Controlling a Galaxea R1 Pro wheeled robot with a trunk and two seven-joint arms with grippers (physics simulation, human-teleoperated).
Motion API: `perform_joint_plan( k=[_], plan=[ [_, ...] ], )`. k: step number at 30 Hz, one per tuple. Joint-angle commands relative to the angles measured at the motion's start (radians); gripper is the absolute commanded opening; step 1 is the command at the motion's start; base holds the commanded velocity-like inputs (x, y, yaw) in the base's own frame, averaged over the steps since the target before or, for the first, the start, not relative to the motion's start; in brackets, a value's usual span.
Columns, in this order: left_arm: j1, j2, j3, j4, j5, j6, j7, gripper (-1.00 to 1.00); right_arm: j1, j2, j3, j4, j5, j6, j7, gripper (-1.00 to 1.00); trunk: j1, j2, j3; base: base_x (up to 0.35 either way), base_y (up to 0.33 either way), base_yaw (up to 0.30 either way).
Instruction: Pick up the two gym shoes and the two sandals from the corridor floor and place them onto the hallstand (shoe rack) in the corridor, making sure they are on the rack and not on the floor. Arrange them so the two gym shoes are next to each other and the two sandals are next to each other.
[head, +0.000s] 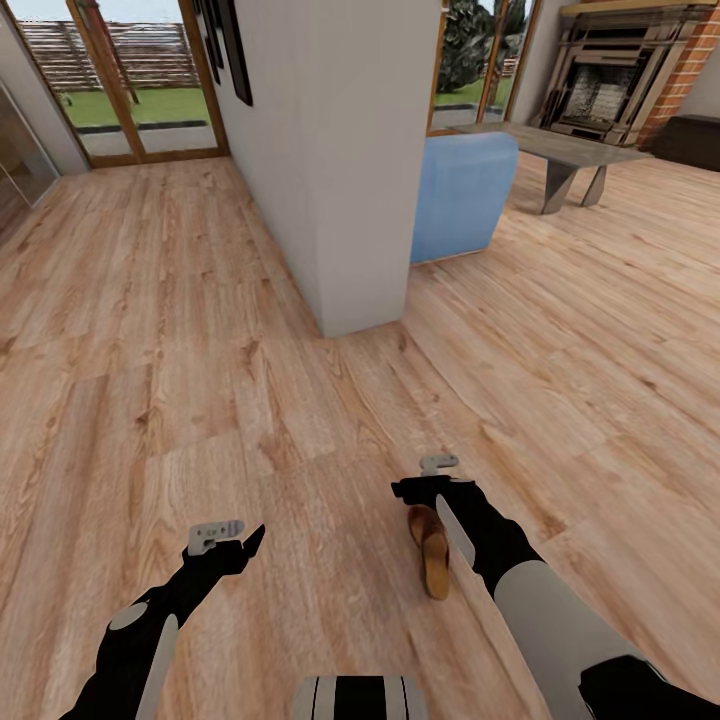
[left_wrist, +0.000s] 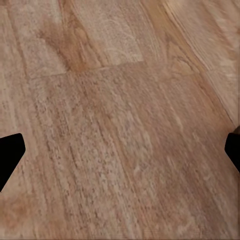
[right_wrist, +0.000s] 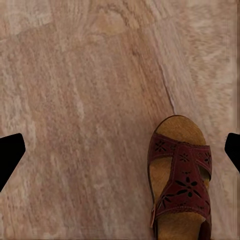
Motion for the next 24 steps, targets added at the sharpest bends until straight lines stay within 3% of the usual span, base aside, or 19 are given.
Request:
perform_joint_plan(
  k=[1,24],
  plan=[
    [0.0,0.0,0.0,0.0,0.0,0.0,0.0,1.0,0.0,0.0,0.0,0.0,0.0,0.0,0.0,1.0,0.0,0.0,0.0,0.041,-0.045,0.0],
    [0.0,0.0,0.0,0.0,0.0,0.0,-0.001,1.0,0.0,0.0,0.0,0.0,0.0,0.0,0.0,1.0,0.0,0.0,0.0,0.003,-0.004,0.0]
  ],
)
